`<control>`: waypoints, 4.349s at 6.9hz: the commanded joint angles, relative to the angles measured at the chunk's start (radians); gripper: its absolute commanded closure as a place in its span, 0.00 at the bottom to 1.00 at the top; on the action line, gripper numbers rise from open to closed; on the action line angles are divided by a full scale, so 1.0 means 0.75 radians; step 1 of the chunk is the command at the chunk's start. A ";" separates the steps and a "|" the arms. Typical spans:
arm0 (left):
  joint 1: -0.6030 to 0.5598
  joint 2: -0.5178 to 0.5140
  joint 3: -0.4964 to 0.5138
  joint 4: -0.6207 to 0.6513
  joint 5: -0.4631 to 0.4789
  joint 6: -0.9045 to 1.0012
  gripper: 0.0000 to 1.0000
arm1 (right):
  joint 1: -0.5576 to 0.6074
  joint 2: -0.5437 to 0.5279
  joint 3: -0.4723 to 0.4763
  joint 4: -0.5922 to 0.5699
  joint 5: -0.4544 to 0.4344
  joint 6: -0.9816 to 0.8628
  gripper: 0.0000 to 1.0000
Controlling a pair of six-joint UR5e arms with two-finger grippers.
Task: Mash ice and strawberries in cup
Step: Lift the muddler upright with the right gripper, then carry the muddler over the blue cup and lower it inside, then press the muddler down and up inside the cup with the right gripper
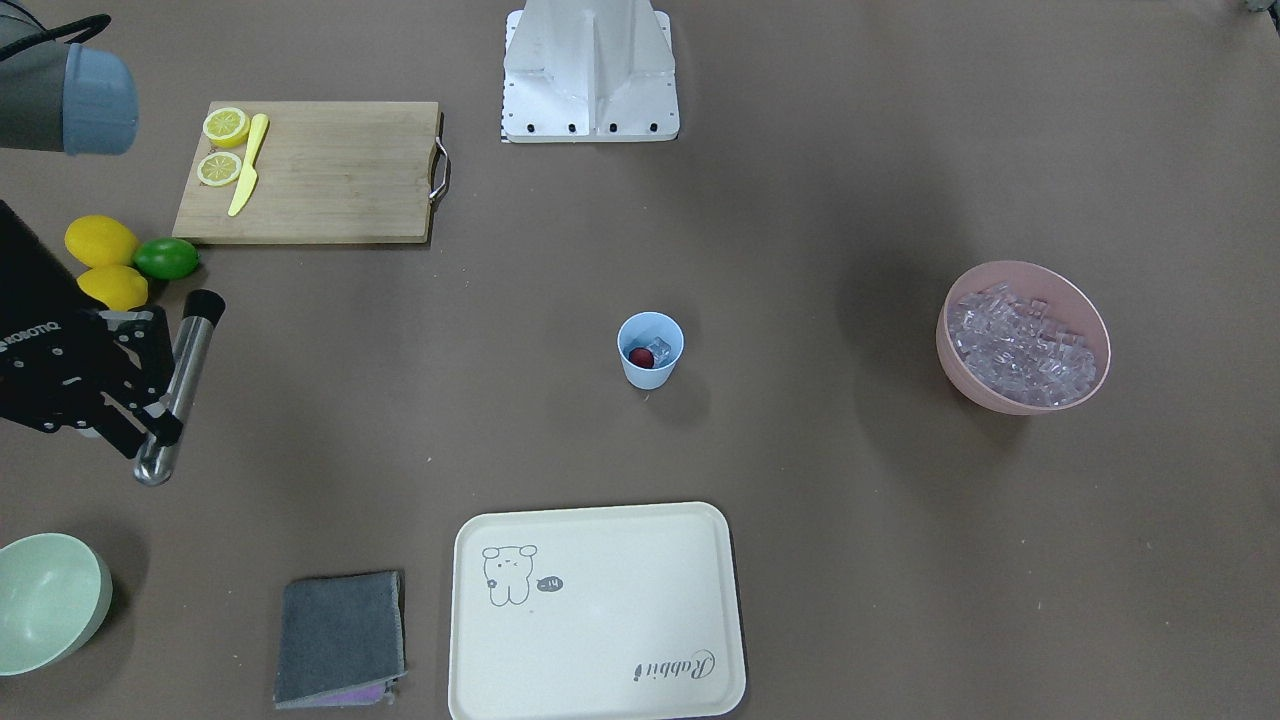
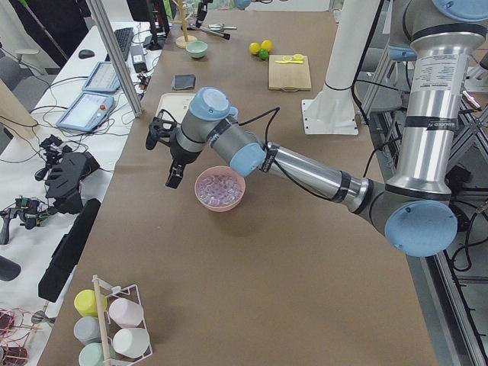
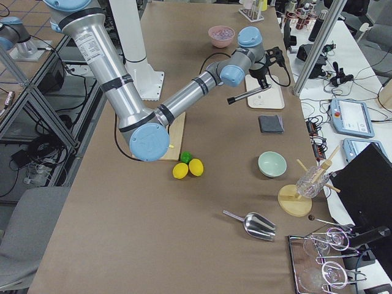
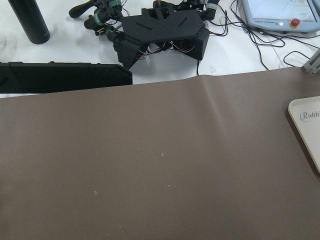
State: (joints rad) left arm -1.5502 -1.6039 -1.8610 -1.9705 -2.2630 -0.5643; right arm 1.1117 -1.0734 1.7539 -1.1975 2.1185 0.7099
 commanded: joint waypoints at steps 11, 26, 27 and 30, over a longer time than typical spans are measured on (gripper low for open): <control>-0.549 0.288 0.317 0.001 -0.102 -0.002 0.02 | -1.059 0.188 0.050 0.681 -1.595 0.033 1.00; -0.549 0.281 0.401 -0.015 -0.104 0.000 0.02 | -1.067 0.298 -0.399 1.224 -1.671 -0.225 1.00; -0.549 0.279 0.403 -0.015 -0.102 0.000 0.02 | -1.067 0.300 -0.404 1.224 -1.669 -0.225 1.00; -0.549 0.273 0.413 -0.015 -0.102 0.000 0.02 | -1.067 0.314 -0.467 1.224 -1.667 -0.222 1.00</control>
State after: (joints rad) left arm -1.9620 -1.3983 -1.5535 -1.9815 -2.3394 -0.5645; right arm 0.3113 -0.8406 1.4258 -0.2792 0.8677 0.5418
